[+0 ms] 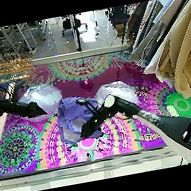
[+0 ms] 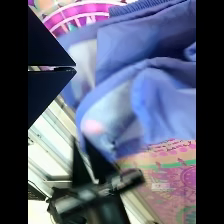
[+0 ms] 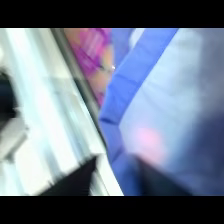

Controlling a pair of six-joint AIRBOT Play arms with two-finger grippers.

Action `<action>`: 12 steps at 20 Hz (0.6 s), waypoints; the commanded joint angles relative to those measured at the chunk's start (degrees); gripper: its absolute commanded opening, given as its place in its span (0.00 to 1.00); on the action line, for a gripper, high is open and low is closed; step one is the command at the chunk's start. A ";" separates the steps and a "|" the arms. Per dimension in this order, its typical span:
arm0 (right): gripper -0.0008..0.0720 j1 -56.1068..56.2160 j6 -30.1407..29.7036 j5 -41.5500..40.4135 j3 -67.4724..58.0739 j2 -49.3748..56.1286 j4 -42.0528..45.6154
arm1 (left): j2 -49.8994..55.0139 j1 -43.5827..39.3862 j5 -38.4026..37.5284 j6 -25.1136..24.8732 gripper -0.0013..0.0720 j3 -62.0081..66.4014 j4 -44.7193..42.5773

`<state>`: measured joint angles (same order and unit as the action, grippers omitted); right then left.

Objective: Fold the clothes and pants, and hang the long-sleeved shirts on hangers.

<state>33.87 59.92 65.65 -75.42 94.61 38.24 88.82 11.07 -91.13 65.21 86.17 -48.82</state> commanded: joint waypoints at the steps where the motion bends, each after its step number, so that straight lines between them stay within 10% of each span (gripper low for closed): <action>1: 0.64 1.55 8.28 -5.07 0.13 -1.22 7.39 | 0.04 -0.02 -0.07 0.02 0.04 0.02 -0.02; 8: 0.65 -21.00 16.76 -6.69 7.65 -10.67 3.39 | 0.04 -0.02 -1.07 -0.04 0.04 0.02 -0.04; 12: 0.87 -22.36 14.78 -10.56 16.92 -6.25 -8.94 | 0.04 -0.55 -1.09 -0.04 0.04 0.02 -0.04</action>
<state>13.78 74.61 57.56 -63.59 86.39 37.06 88.82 10.81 -92.16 65.19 86.17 -48.86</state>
